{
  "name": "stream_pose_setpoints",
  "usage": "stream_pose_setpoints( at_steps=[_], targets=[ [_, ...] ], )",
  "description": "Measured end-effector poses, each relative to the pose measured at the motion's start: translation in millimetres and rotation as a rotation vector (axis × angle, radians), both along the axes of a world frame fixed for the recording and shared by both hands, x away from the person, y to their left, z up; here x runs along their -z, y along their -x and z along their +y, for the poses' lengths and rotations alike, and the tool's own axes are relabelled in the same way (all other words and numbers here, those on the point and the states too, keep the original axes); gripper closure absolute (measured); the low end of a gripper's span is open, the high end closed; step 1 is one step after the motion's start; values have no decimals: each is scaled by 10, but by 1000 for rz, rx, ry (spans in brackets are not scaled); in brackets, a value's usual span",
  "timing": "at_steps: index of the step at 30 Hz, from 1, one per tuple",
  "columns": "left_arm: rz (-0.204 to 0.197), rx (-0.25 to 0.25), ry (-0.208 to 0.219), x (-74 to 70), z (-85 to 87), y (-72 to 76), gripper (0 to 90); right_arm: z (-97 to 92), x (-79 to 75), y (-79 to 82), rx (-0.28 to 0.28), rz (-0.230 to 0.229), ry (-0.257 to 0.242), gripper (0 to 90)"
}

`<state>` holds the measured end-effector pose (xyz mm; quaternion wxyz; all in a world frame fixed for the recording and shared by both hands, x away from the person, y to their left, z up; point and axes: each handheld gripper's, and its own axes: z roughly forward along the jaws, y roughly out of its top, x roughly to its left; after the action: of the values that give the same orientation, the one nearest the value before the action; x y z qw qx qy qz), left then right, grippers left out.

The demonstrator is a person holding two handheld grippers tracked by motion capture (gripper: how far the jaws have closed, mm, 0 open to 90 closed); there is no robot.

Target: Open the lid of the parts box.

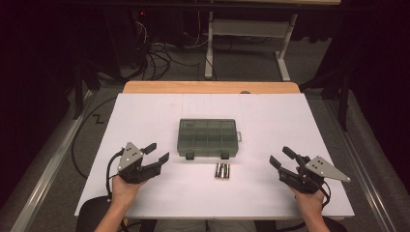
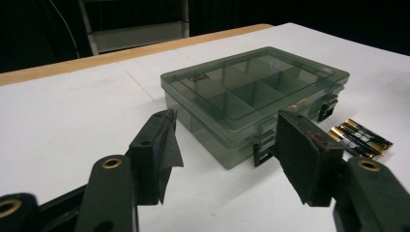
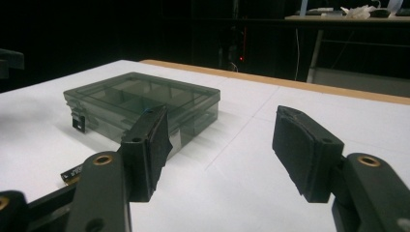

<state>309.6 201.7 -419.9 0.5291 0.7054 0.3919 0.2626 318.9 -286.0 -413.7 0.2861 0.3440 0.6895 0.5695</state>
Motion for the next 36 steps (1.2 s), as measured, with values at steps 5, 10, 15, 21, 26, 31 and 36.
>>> stream_pose_setpoints(
  at_steps=[5, 10, 15, 21, 26, 31, 36],
  targets=[
    [0, -19, 0, -18, -10, -7, 421, -12, -3, 15, 0, -3, -6, 396],
    [-3, -10, 15, -24, 7, -4, 455, -19, -6, 9, 5, 8, -6, 401],
    [-13, 4, -26, -24, -42, -11, 459, -22, -19, 29, 5, -1, -7, 425],
    [-8, 5, -11, -21, -24, -35, 465, 17, -13, -2, 7, -11, 2, 423],
    [-2, 11, 7, -22, -22, -80, 475, 106, -30, -13, -2, -30, 14, 440],
    [-9, 9, 0, -30, -41, -108, 475, 171, -54, -53, -24, -15, 32, 452],
    [-12, 22, -8, -31, -75, -125, 470, 179, -65, -107, -26, -8, 28, 459]
  ],
)
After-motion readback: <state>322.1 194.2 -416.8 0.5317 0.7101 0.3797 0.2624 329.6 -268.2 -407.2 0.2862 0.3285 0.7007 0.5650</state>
